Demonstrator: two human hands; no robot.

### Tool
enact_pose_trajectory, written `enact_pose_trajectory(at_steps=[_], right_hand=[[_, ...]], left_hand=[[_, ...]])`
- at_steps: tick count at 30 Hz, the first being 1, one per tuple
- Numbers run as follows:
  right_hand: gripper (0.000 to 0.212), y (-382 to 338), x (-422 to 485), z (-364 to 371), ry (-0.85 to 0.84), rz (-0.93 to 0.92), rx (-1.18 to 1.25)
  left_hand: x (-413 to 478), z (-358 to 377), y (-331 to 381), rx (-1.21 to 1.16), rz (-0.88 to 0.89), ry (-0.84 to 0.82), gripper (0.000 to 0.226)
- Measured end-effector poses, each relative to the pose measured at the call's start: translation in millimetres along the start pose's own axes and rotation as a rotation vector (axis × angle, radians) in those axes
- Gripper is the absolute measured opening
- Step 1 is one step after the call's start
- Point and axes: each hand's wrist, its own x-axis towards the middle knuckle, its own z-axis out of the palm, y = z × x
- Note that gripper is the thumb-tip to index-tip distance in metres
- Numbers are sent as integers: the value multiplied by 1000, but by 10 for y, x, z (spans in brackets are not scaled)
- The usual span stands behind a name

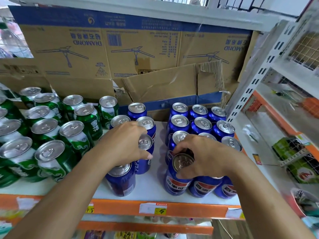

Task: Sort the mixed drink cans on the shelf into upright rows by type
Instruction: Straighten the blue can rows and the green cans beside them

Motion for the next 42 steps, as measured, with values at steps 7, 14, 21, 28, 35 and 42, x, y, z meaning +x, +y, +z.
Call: enact_pose_trajectory(at_steps=[7,14,21,28,35,42], right_hand=[[21,-69,507,-68,239,-54,52],[43,-245,1200,-83,188,-122,-61],[62,-290,1311,-176,53,-151,-122],[32,-213,1377,-288,174,-31,-55],[42,-171,1537,-354,245,113,-40],[44,-122,1734,-387,324,200,-33]], left_hand=[[-70,-52,-76,14,-19,37,59],[-58,80,-204,-151,-17,30,68],[-49,216,-278,-180,-16,160,79],[-45,212,-253,-180,-12,185,70],[-60,182,-215,-184,-22,187,62],[-91,165,-201,-217,-27,194,53]])
